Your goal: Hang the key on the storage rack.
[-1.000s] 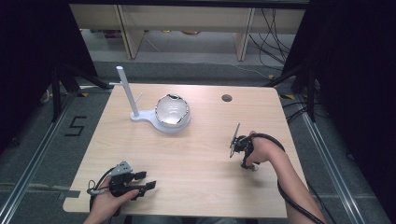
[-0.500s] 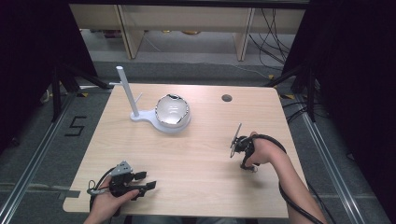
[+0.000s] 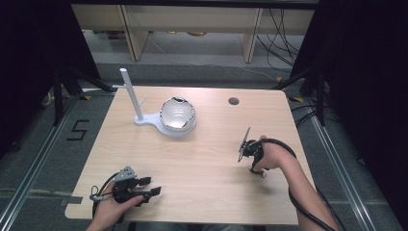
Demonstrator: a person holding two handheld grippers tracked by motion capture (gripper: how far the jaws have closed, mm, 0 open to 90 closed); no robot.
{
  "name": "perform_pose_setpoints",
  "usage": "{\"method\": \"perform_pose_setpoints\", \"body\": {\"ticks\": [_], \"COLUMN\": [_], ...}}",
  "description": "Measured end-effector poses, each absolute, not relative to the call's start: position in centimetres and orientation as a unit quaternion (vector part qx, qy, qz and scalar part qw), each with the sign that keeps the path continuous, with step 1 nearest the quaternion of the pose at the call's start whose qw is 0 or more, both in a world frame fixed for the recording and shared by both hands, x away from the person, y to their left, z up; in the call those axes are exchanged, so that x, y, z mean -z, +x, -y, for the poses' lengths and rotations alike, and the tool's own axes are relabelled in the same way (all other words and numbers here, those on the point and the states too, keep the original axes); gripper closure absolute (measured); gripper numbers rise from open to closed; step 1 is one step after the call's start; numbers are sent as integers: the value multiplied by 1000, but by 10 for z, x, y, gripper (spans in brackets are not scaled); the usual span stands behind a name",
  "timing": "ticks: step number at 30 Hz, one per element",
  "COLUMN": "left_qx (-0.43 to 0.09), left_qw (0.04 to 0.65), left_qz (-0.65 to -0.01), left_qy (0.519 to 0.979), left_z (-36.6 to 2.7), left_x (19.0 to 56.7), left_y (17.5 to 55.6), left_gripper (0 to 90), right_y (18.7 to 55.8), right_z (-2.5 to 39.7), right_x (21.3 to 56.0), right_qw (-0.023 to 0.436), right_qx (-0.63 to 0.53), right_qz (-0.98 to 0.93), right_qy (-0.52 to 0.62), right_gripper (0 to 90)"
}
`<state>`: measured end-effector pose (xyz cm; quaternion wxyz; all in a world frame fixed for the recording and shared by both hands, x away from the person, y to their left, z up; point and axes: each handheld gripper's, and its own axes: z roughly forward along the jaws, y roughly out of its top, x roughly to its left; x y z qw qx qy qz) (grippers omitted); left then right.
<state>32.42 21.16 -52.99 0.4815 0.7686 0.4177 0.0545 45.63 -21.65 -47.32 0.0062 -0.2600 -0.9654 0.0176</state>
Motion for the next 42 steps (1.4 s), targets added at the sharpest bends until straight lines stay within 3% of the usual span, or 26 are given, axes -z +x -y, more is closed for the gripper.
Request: {"method": "perform_pose_setpoints", "body": {"ticks": [3,7,20,42], "left_qx": [-54,-53,-54,-53], "left_qw": [482,483,481,481], "left_qz": [-417,-417,-418,-416], "left_qy": [769,768,769,770], "left_z": [-212,-211,-210,-211], "left_x": [530,530,530,530], "left_y": [324,324,324,324], "left_gripper": [340,340,340,340], "right_y": [456,455,456,458], "right_z": [216,214,212,217], "right_x": [473,474,461,454], "right_qw": [8,7,27,27], "right_qx": [-21,-26,-13,32], "right_qz": [968,966,952,946], "right_qy": [-250,-258,-304,-321], "right_gripper": [731,802,839,839]}}
